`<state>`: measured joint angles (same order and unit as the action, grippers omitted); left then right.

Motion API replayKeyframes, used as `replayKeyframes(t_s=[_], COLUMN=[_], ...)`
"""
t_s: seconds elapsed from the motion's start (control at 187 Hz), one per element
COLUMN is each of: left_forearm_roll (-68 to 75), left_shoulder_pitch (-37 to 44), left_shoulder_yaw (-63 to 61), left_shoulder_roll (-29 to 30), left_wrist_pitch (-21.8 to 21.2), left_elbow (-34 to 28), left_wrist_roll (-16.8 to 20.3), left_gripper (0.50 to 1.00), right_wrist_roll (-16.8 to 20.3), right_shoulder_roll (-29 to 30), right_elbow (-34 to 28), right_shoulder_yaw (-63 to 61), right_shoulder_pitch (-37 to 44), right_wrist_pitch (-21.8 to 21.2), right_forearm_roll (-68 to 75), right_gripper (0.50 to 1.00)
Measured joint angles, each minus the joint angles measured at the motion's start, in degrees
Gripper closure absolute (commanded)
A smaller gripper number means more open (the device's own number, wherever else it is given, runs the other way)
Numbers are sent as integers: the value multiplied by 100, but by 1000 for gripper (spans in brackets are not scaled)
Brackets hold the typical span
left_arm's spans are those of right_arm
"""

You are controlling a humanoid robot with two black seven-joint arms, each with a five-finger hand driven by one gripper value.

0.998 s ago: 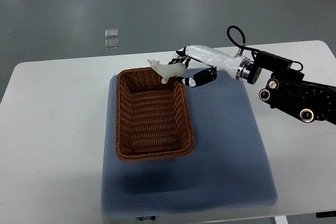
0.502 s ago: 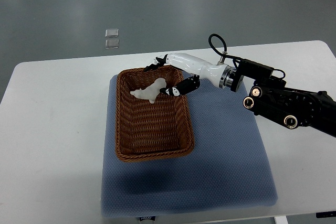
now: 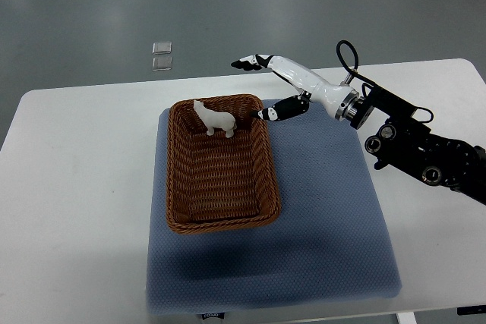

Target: Place white bear in brown basket with right hand

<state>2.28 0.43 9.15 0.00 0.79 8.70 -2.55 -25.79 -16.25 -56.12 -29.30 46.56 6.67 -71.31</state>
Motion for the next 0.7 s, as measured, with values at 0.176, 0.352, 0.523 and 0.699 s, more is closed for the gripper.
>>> replayKeyframes(t_s=[0.176,0.352,0.523,0.699], left_forearm_roll=[0,0,0,0], left_shoulder_pitch=[0,0,1,1], left_shoulder_yaw=[0,0,0,0], left_shoulder_roll=[0,0,0,0], left_wrist_pitch=[0,0,0,0], left_elbow=[0,0,0,0], left_wrist_roll=[0,0,0,0], left_gripper=[500,500,500,500], right_wrist_roll=[5,15,34,54], right_shoulder_roll=[-189,-350,-422,-448], right_elbow=[53,213,346,573], right_shoulder_yaw=[-335,-606,-720,-723], right_shoulder_pitch=[-267,-519,-700,-750], right_wrist_pitch=[1,-2,-28,-210], right_forearm_roll=[1214,2967,4494,5834], right_gripper=[642,605,585,576])
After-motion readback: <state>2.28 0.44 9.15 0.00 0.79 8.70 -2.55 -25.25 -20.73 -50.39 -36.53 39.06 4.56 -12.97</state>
